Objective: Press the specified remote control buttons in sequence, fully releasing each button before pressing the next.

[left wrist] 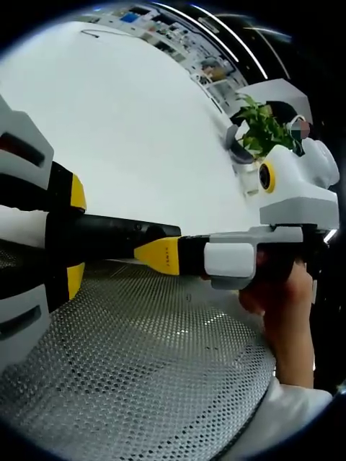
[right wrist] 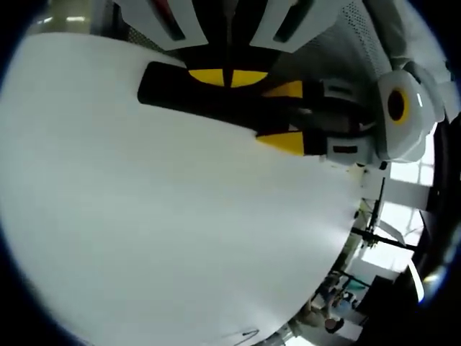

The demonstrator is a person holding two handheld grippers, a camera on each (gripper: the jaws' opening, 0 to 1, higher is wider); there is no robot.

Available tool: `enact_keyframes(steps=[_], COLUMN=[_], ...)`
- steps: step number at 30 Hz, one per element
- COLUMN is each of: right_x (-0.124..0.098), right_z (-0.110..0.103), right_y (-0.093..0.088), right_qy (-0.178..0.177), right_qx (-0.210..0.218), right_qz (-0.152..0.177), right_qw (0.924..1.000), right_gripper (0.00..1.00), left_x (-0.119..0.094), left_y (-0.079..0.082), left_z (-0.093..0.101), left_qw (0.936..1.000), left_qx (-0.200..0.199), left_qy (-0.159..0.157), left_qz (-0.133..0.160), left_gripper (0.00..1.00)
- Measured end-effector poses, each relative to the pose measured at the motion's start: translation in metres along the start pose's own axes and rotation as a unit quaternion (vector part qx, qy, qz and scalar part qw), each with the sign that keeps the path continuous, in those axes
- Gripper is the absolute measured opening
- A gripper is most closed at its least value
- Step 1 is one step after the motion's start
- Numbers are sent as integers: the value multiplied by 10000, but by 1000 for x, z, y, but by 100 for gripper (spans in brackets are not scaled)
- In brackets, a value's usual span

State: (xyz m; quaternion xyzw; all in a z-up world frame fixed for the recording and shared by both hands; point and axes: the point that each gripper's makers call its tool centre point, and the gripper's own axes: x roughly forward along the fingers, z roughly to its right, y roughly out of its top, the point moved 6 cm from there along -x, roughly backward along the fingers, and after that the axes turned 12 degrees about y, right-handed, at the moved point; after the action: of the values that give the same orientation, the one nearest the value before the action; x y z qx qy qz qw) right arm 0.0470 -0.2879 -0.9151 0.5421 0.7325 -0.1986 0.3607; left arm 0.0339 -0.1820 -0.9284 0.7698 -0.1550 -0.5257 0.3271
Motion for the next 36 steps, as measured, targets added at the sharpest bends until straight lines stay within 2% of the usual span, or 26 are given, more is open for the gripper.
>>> enact_keyframes(steps=[4, 11, 18, 36], right_x=[-1, -2, -3, -2], right_z=[2, -1, -7, -6], right_y=[0, 1, 6, 10], right_qy=[129, 116, 437, 277], right_qx=[115, 133, 114, -90], right_qz=[39, 19, 295, 446], right_qw=[9998, 9998, 9985, 9986], right_gripper=[0, 0, 0, 0], left_x=[0, -1, -1, 0], left_y=[0, 0, 1, 1], left_z=[0, 0, 0, 0], left_qw=[10000, 10000, 10000, 10000], left_qx=[3, -6, -5, 10], left_qy=[4, 0, 1, 7], left_qz=[0, -4, -10, -8], left_gripper=[25, 25, 25, 25])
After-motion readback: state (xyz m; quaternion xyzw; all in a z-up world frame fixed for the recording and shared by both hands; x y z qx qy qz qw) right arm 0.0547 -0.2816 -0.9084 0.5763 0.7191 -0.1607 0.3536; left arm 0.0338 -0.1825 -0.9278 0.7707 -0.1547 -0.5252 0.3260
